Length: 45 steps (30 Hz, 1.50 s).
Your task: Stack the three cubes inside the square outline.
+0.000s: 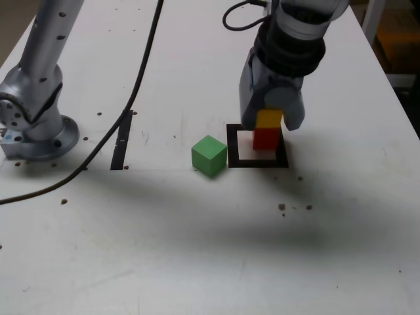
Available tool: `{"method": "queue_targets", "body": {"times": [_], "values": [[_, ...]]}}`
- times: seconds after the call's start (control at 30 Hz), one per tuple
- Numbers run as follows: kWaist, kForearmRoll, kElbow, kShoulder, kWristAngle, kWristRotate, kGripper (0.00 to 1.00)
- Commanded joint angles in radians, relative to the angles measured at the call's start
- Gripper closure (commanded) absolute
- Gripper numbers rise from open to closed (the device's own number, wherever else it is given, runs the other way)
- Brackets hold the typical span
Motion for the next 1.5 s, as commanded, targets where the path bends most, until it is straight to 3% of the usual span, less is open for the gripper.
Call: {"method": "queue_targets", "body": {"times": [0.0, 0.27, 0.77, 0.93, 1.13, 1.47], "values": [[0.004, 0.0, 0.0, -0.008, -0.005, 0.002, 0.72], [0.005, -0.013, -0.003, 0.006, -0.024, 0.014, 0.72], [0.018, -0.029, 0.007, 0.015, -0.026, 0.022, 0.7], [0.018, -0.036, 0.017, 0.014, -0.04, 0.031, 0.57], [0.018, -0.049, 0.024, 0.012, -0.06, 0.053, 0.32], [0.018, -0.085, 0.034, 0.007, -0.045, 0.06, 0.22]]}}
